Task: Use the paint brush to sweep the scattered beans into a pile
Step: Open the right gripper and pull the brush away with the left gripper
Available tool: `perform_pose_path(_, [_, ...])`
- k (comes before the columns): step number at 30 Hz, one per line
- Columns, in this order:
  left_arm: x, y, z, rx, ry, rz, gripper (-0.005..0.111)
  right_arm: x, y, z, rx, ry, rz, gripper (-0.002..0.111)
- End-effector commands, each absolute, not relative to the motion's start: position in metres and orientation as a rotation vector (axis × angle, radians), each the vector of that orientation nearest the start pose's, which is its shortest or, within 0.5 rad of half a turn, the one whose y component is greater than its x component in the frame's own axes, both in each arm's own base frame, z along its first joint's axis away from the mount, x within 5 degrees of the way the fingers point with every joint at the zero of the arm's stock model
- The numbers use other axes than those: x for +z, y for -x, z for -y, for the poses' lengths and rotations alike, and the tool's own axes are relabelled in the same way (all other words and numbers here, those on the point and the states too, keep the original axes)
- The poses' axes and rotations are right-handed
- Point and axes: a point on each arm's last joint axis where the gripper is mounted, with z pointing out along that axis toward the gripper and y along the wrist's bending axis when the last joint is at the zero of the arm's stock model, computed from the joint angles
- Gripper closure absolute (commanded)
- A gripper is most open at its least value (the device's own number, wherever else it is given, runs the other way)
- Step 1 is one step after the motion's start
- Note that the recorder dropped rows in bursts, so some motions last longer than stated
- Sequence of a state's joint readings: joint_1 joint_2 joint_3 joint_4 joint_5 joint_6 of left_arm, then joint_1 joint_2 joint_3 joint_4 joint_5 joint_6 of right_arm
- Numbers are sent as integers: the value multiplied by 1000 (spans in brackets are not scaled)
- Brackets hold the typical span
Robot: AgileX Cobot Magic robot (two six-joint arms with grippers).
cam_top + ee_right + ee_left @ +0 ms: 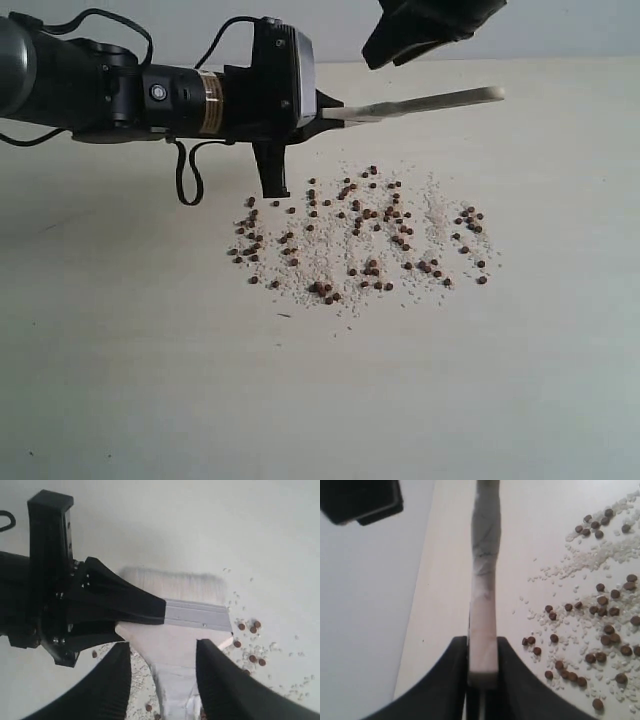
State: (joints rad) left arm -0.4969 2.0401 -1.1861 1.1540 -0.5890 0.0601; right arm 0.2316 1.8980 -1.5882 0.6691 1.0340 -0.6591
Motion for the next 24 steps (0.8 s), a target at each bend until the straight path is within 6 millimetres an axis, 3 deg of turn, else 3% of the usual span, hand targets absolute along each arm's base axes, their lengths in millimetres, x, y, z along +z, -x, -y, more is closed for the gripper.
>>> perform_pose_path(1, [165, -351, 246, -185, -1621, -1156, 107, 280, -387, -142, 739, 786, -2465, 62])
perform_pose_path(4, [168, -351, 245, -230, -1573, -1223, 107, 294, -387, -140, 693, 750, -2399, 62])
perform_pose_path(8, [173, -356, 236, -276, -1500, -1326, 107, 334, -380, -133, 620, 656, -2249, 62])
perform_pose_path(14, [186, -365, 198, -461, -1403, -1460, 107, 400, -352, -117, 508, 502, -1974, 76])
perform_pose_path(18, [196, -375, 159, -691, -1233, -1490, 107, 406, -338, -107, 436, 438, -1893, 89])
perform_pose_path(22, [208, -378, 122, -889, -1098, -1453, 107, 385, -333, -98, 337, 399, -1874, 108])
perform_pose_path(24, [212, -377, 112, -950, -1066, -1435, 107, 370, -335, -94, 290, 354, -1870, 108])
